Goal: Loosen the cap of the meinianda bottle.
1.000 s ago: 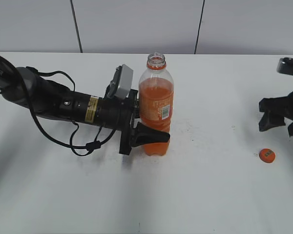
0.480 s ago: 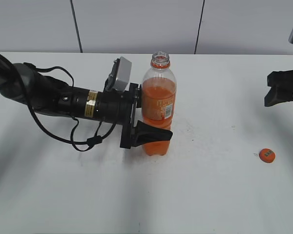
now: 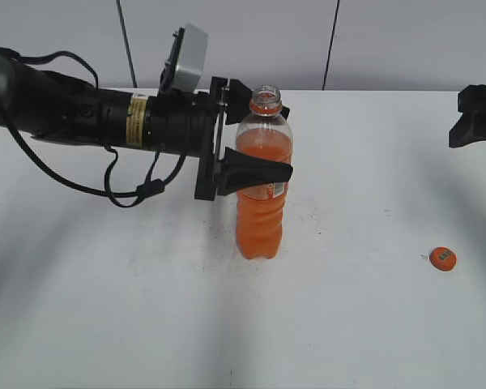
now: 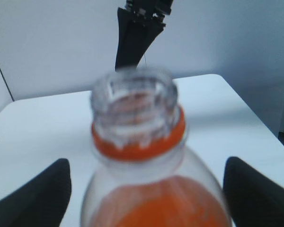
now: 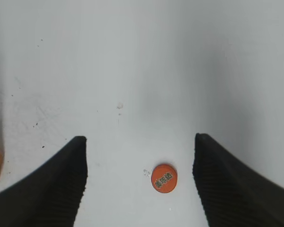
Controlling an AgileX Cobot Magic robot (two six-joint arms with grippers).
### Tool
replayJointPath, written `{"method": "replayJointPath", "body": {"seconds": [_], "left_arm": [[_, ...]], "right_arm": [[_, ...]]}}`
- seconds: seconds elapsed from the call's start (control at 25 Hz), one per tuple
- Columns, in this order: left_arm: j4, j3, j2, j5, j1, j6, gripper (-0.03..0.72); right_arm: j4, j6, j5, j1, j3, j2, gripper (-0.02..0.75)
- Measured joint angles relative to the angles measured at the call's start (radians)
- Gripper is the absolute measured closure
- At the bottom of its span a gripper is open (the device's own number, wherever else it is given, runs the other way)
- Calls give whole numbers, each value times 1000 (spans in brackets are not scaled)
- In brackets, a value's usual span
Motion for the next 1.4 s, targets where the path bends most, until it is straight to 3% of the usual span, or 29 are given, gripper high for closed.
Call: {"method": "replayJointPath", "body": {"seconds": [0.36, 0.48, 0.64, 0.8, 0.92, 1.16, 1.28, 1.4], "left_arm": [[3, 0, -257, 5, 0, -121, 97], [3, 1, -364, 85, 0, -151, 97], [35, 1, -478, 366, -3, -249, 97], [195, 3, -507, 781, -3, -469, 97], [213, 35, -507, 1027, 2, -565, 97], [17, 125, -478, 1408, 20, -579, 97], [-184, 135, -446, 1673, 26, -466, 97], [-444, 135, -442, 1779, 40, -259, 99]], "right_arm": [[1, 0, 31, 0, -28, -81, 216], [1, 0, 59, 0, -53, -108, 216], [1, 0, 111, 0, -69, -141, 216], [1, 0, 215, 0, -69, -164, 216], [-2, 0, 263, 0, -69, -182, 216], [-4, 0, 299, 0, -69, -233, 216], [-6, 0, 320, 0, -70, -260, 216], [-10, 0, 334, 0, -70, -280, 216]]}}
